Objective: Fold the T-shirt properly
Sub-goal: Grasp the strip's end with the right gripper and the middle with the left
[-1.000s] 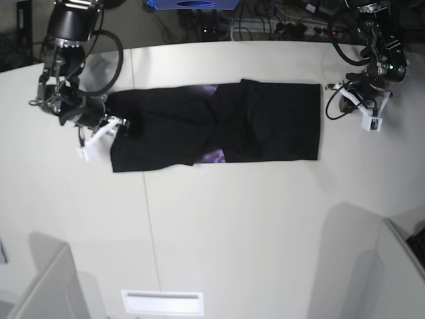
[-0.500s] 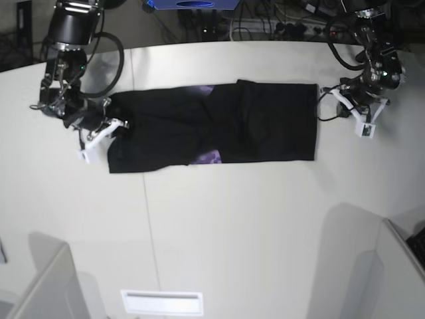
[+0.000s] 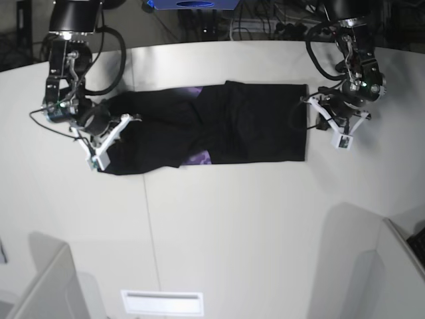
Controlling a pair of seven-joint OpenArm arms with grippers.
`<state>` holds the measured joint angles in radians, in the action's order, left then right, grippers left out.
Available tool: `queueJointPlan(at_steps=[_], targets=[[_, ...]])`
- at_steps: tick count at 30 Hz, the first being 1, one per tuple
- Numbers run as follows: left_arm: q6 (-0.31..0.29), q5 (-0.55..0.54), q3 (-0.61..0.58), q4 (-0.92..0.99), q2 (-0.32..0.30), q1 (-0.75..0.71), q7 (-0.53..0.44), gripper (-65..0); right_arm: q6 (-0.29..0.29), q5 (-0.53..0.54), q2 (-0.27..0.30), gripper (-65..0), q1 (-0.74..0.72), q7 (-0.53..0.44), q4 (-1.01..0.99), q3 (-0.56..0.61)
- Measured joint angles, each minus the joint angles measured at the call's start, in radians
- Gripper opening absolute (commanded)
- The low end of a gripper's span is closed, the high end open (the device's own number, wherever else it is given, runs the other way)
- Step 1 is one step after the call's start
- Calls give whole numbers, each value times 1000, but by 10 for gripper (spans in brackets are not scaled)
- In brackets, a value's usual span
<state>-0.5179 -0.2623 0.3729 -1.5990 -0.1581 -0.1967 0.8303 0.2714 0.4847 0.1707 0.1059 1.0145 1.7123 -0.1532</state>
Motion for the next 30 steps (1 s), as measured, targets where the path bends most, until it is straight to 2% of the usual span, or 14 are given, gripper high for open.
queueJointPlan(at_steps=[2, 5, 9, 23, 26, 30], targets=[[-5, -4, -26, 0, 1, 2, -1, -650, -55, 0, 0, -650, 11, 2, 37, 30], [-6, -8, -20, -1, 26, 2, -5, -650, -79, 4, -1, -650, 28, 0, 104, 69], [-6, -7, -27, -2, 34, 2, -7, -650, -81, 4, -1, -650, 27, 0, 166, 106], [-6, -15, -71, -3, 43, 5, -12, -650, -81, 4, -169, -650, 26, 101, 251, 116], [-6, -15, -69, -3, 43, 5, -11, -650, -81, 4, -209, -650, 26, 97, 251, 116], [-6, -14, -69, -3, 41, 5, -11, -650, -85, -7, -214, -650, 29, 94, 251, 227]])
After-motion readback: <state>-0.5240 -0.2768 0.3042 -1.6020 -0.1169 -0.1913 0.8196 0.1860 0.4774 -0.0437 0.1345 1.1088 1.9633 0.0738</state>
